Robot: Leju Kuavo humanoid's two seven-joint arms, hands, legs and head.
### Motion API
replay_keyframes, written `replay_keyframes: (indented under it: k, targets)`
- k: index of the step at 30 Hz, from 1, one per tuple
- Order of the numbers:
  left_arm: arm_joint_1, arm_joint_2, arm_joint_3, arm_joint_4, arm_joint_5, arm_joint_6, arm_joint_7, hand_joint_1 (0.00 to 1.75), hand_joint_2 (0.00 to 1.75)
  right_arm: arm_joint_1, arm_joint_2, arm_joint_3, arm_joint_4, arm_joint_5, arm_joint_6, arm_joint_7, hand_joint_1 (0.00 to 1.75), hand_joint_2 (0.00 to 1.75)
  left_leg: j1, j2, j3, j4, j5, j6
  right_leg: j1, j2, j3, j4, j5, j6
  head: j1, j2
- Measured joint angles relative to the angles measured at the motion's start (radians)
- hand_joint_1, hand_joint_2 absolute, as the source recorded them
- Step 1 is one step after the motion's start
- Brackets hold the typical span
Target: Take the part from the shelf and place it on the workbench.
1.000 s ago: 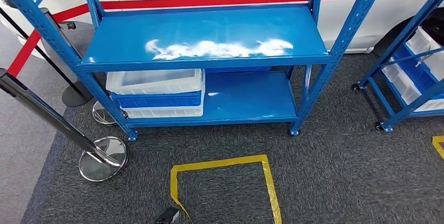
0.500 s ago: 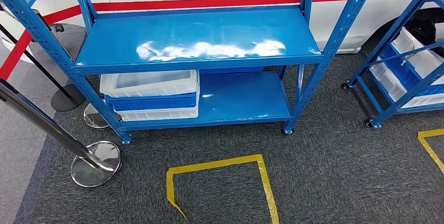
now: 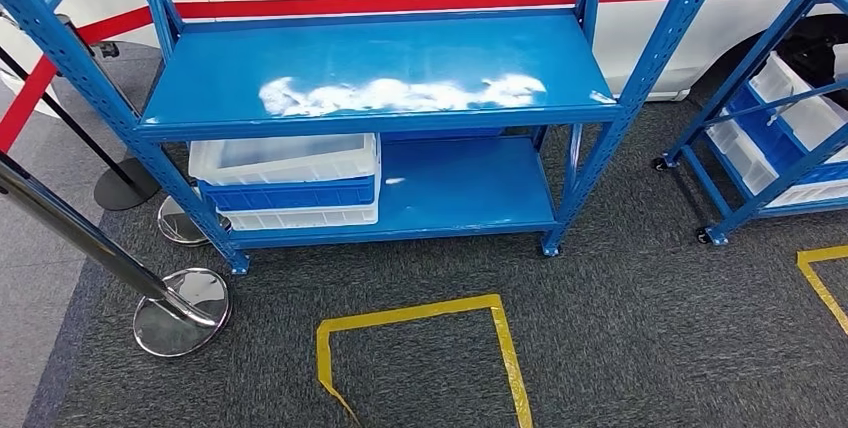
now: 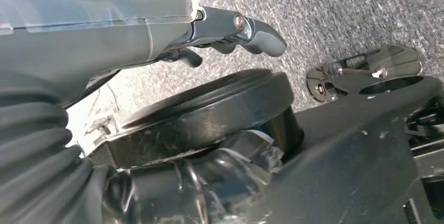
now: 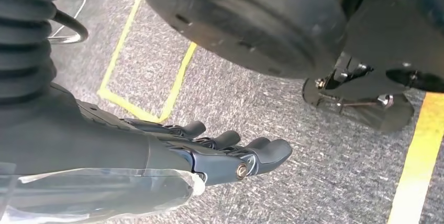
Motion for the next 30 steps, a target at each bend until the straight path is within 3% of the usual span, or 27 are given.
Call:
replay_keyframes:
  k: [3,4,7,8,16,17,20,21,26,27,29,30]
  targets:
    - [0.024,0.01,0.087,-0.017,-0.068,-0.003,-0.014,0.0,0.0,0.017,-0.004,-0.029,-0.006,0.004,-0.011,-0.018,0.0,0.0,0.0,0.0,0.0,-0.001,0.0,0.0,0.0,0.0,0.0,0.0,-0.001,0.0,0.0,0.0]
    - [0.031,0.013,0.112,-0.021,-0.091,-0.004,-0.018,0.44,0.0,0.022,-0.006,-0.038,-0.008,0.005,-0.014,-0.023,0.21,0.0,0.0,0.0,0.0,-0.001,0.0,0.0,0.0,0.0,0.0,0.0,-0.001,0.0,0.0,0.0]
    - [0.055,0.022,0.187,-0.037,-0.16,-0.007,-0.032,1.75,0.0,0.04,-0.01,-0.065,-0.014,0.008,-0.024,-0.04,1.52,0.0,0.001,0.0,0.001,-0.001,-0.001,-0.001,0.001,0.0,0.0,0.0,-0.001,0.0,0.0,0.0]
    - [0.065,0.025,0.215,-0.042,-0.183,-0.008,-0.036,1.75,0.0,0.046,-0.012,-0.076,-0.016,0.009,-0.028,-0.045,1.75,0.0,0.001,0.0,0.001,-0.001,-0.001,-0.001,0.001,0.001,0.0,0.0,-0.001,0.0,0.0,0.0]
    - [0.137,0.06,0.434,-0.082,-0.365,-0.012,-0.073,1.75,0.0,0.091,-0.024,-0.155,-0.03,0.021,-0.053,-0.09,1.75,0.0,0.002,0.001,0.003,-0.003,-0.001,-0.002,0.002,0.002,0.0,0.001,-0.002,-0.003,0.0,0.0]
    - [0.146,0.065,0.46,-0.087,-0.387,-0.012,-0.078,1.57,0.0,0.097,-0.026,-0.164,-0.032,0.022,-0.057,-0.095,1.5,0.0,0.002,0.001,0.004,-0.004,-0.001,-0.002,0.002,0.002,0.0,0.001,-0.002,-0.003,0.0,0.0]
    - [0.17,0.077,0.537,-0.103,-0.456,-0.016,-0.093,0.26,0.0,0.113,-0.031,-0.191,-0.036,0.025,-0.068,-0.113,0.19,0.0,0.002,0.001,0.004,-0.004,-0.001,-0.002,0.002,0.002,0.0,0.001,-0.003,-0.003,0.0,0.0]
    - [0.176,0.08,0.56,-0.108,-0.479,-0.017,-0.098,0.0,0.0,0.117,-0.032,-0.199,-0.037,0.026,-0.07,-0.119,0.0,0.0,0.002,0.001,0.004,-0.004,-0.001,-0.002,0.002,0.002,0.0,0.001,-0.003,-0.003,0.0,0.0]
    - [0.193,0.09,0.655,-0.126,-0.549,-0.02,-0.114,0.01,0.0,0.131,-0.035,-0.232,-0.044,0.032,-0.083,-0.137,0.0,0.0,0.002,0.001,0.004,-0.004,-0.001,-0.003,0.002,0.002,0.0,0.001,-0.003,-0.003,0.0,0.0]
    - [0.195,0.092,0.67,-0.129,-0.552,-0.02,-0.115,0.15,0.0,0.132,-0.035,-0.237,-0.045,0.032,-0.084,-0.138,0.06,0.0,0.002,0.001,0.004,-0.004,-0.001,-0.003,0.002,0.002,0.0,0.001,-0.003,-0.003,0.0,0.0]
    - [0.197,0.093,0.695,-0.133,-0.555,-0.021,-0.115,1.03,0.0,0.134,-0.035,-0.246,-0.047,0.032,-0.084,-0.138,0.93,0.0,0.002,0.001,0.004,-0.004,-0.002,-0.003,0.002,0.002,0.0,0.001,-0.003,-0.003,0.0,0.0]
    - [0.198,0.093,0.7,-0.134,-0.556,-0.021,-0.115,1.35,0.0,0.134,-0.035,-0.248,-0.047,0.032,-0.084,-0.138,1.25,0.0,0.002,0.001,0.004,-0.004,-0.002,-0.003,0.002,0.002,0.0,0.001,-0.003,-0.003,0.0,0.0]
